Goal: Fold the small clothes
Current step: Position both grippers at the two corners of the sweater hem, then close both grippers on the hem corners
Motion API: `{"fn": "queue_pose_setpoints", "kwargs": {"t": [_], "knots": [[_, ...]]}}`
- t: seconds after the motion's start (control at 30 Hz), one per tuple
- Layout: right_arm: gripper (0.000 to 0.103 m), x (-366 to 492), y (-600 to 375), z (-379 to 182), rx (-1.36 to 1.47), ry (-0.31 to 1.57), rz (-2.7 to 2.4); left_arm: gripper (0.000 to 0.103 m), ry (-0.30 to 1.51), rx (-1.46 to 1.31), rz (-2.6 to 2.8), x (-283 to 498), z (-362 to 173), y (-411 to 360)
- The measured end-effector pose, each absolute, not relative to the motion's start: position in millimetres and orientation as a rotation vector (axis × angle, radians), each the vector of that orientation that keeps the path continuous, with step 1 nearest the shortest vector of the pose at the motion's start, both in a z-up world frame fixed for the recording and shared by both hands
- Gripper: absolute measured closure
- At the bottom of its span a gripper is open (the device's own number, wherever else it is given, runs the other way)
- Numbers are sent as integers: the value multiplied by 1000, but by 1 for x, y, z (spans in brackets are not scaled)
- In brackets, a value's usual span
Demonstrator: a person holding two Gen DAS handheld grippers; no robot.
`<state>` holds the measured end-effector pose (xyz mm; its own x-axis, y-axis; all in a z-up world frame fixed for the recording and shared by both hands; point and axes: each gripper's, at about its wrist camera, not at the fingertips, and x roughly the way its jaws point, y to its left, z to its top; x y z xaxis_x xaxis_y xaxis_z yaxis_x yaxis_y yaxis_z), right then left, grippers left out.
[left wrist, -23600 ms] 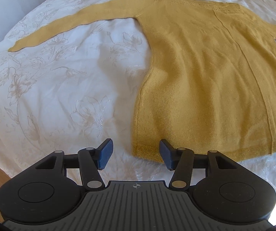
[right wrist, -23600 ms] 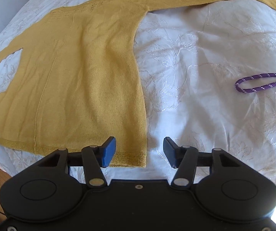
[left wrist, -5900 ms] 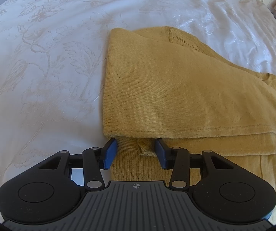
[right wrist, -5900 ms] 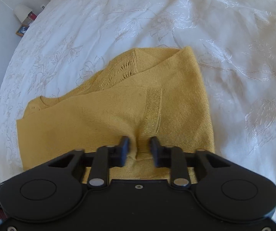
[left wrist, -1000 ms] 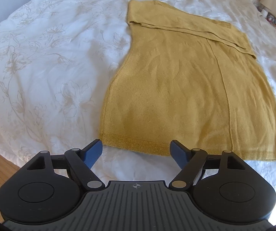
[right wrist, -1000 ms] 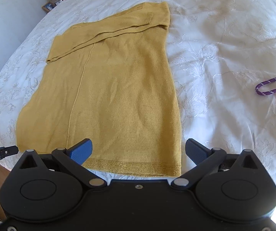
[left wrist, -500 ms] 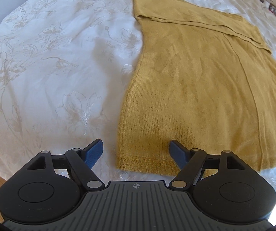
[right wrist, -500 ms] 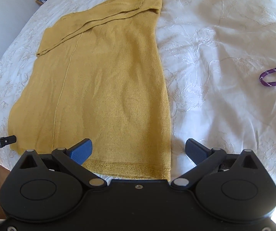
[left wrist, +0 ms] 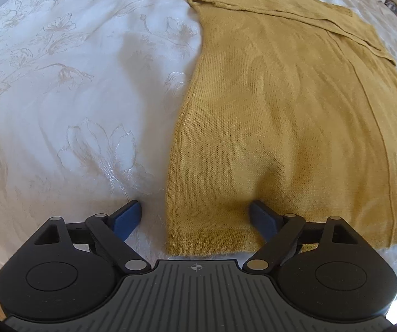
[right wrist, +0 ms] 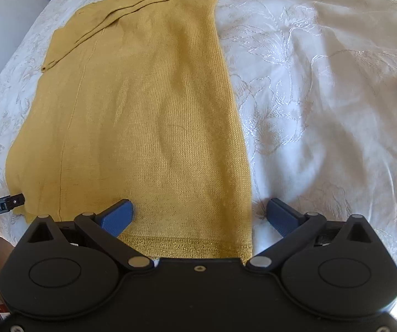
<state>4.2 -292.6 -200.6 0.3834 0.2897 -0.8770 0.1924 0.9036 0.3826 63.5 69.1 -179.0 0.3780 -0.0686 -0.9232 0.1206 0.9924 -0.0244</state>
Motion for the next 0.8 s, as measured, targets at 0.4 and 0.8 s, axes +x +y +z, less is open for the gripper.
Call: {"fn": "queue_pose_setpoints", "kwargs": {"t": [0.4, 0.8], "knots": [[0, -10, -297, -202, 449, 1140, 90, 7, 1186, 17, -131, 71, -183, 78], [0, -11, -293, -202, 418, 1133, 87, 48, 1132, 64, -211, 60, -166, 67]]}}
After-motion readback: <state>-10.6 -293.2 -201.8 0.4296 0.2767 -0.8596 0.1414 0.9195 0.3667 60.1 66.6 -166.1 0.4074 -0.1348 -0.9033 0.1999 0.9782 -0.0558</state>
